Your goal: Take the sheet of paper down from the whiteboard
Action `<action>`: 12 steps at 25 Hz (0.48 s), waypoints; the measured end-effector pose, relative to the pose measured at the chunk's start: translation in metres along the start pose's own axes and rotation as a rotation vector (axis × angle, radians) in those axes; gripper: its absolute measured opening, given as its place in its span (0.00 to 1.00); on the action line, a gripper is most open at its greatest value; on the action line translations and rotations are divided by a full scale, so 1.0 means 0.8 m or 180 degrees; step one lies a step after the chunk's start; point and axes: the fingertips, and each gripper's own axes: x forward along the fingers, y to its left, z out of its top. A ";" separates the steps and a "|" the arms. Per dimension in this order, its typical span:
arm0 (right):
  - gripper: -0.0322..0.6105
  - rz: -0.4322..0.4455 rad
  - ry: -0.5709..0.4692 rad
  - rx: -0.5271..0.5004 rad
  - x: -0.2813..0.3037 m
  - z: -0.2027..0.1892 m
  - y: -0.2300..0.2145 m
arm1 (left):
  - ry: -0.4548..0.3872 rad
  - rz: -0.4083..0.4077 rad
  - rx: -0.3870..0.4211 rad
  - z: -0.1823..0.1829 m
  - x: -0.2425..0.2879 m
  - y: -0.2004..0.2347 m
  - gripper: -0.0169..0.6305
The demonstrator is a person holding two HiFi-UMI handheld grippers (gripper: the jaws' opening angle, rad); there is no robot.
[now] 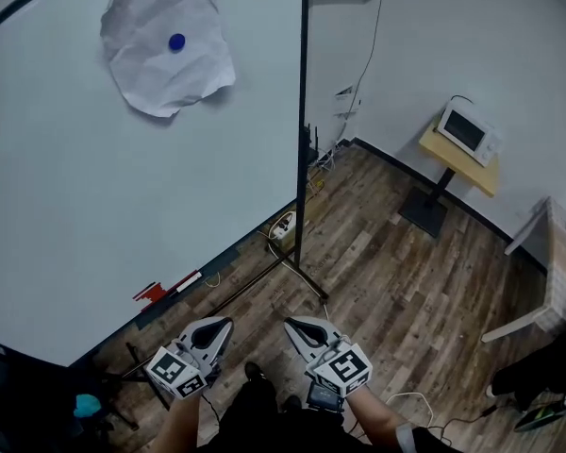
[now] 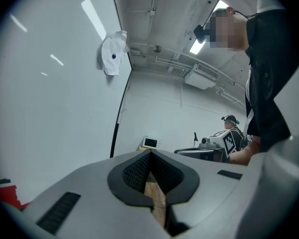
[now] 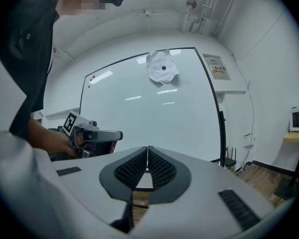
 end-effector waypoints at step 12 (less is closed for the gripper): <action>0.08 -0.0130 -0.0075 -0.0222 0.139 0.071 -0.091 | -0.0135 -0.0264 0.0241 0.071 0.082 0.123 0.04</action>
